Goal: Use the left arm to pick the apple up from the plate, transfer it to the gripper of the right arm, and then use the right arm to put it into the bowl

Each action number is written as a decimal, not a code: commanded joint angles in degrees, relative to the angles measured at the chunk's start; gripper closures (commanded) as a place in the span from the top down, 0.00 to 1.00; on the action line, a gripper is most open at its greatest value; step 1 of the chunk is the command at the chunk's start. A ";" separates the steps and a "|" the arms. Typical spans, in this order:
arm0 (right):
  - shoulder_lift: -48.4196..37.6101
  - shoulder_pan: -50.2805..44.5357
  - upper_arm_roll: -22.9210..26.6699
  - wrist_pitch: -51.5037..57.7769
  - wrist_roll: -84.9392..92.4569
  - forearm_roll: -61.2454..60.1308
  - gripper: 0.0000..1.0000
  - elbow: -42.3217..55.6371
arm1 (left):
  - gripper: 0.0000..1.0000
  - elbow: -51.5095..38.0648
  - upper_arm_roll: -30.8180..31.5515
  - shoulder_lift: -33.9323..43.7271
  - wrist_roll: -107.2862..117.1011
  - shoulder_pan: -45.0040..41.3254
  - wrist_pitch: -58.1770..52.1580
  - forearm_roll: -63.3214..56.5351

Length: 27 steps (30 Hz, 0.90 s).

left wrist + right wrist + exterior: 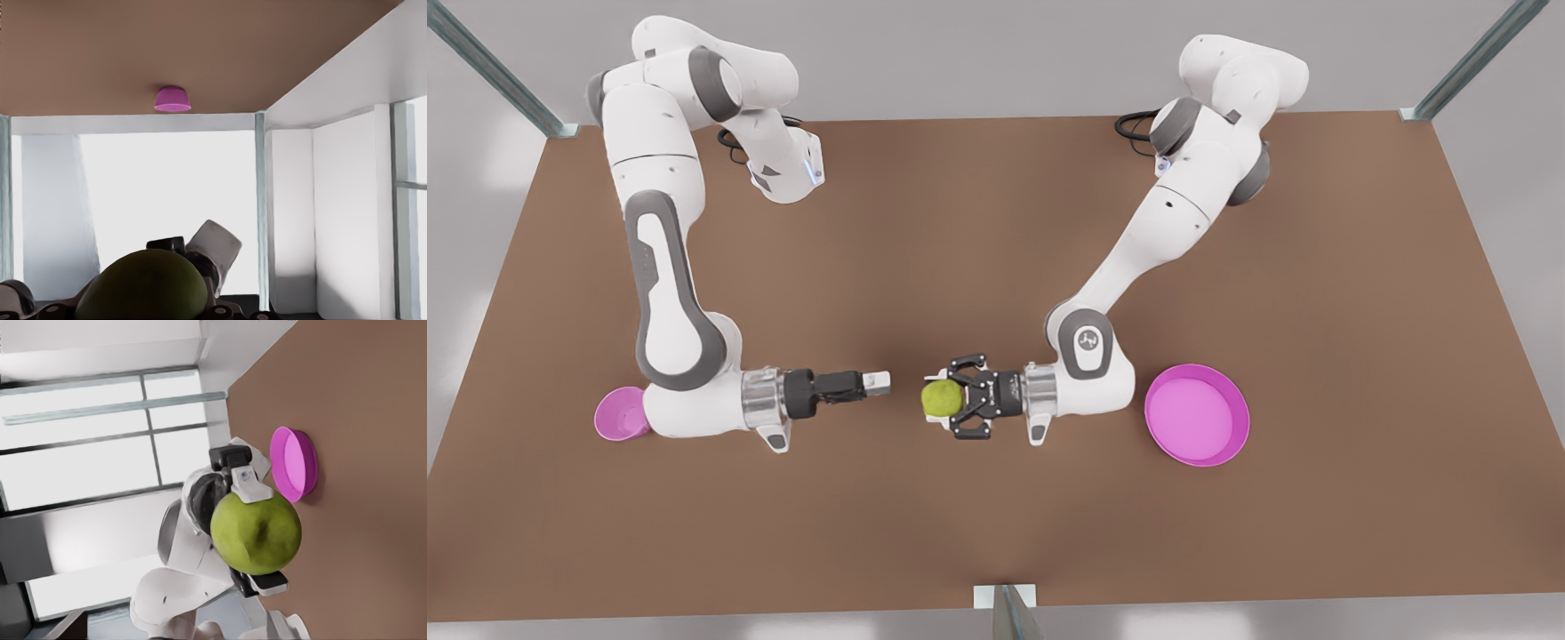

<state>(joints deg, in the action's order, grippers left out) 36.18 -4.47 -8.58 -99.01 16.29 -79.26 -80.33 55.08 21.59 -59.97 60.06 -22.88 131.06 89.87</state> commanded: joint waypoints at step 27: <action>3.72 -7.93 -0.12 -18.94 11.83 -0.19 1.00 1.14 | 0.69 0.03 -0.23 0.29 9.37 -0.50 1.30 0.13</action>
<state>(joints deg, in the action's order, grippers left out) 39.91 -11.97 -8.68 -115.32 25.30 -78.89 -79.25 55.13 21.32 -59.71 67.71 -23.38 132.34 90.00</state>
